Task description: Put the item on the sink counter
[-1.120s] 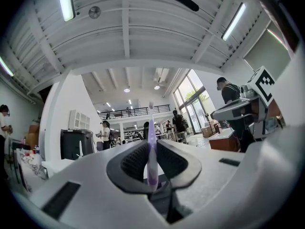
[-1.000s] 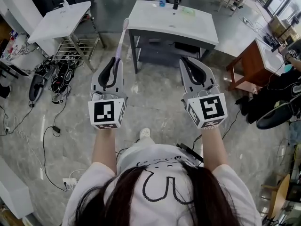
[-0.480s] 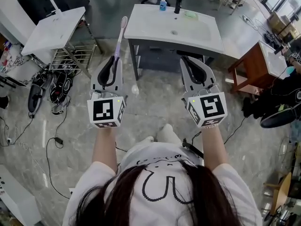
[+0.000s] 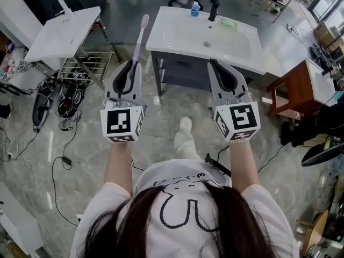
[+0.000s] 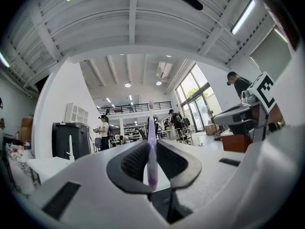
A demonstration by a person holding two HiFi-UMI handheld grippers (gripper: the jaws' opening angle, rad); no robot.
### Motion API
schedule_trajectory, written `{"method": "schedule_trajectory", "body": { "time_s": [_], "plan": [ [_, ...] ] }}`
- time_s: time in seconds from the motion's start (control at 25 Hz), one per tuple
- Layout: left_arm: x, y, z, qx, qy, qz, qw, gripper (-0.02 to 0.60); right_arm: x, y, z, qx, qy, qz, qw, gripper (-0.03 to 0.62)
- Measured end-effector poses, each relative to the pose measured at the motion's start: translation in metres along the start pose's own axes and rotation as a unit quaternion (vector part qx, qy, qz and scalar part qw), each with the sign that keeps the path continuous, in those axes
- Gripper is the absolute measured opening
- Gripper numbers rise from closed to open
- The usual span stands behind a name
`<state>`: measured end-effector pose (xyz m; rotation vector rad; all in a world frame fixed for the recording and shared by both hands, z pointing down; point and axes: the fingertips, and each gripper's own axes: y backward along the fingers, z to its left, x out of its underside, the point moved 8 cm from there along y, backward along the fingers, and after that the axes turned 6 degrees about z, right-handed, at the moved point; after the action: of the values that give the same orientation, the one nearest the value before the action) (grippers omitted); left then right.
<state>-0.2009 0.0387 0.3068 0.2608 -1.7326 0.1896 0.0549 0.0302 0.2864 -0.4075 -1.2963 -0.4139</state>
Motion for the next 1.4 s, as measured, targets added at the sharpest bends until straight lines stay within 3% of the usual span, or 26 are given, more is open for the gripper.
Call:
{"method": "schedule_trajectory", "body": {
  "time_s": [0.88,1.12,1.4],
  "plan": [
    [0.030,-0.301,0.043,-0.040,0.014,0.060,0.9973,0.064,0.042,-0.256,-0.183,-0.064,-0.021,0.021,0.997,0.034],
    [0.044,-0.352,0.047,-0.045,0.021,0.102,0.9935,0.064,0.060,-0.295,-0.221,-0.077,-0.053,0.037,0.995,0.034],
    [0.074,-0.381,0.046,-0.032,0.036,0.155,0.9868,0.064,0.083,-0.317,-0.227,-0.088,-0.072,0.057,0.992,0.034]
  ]
}}
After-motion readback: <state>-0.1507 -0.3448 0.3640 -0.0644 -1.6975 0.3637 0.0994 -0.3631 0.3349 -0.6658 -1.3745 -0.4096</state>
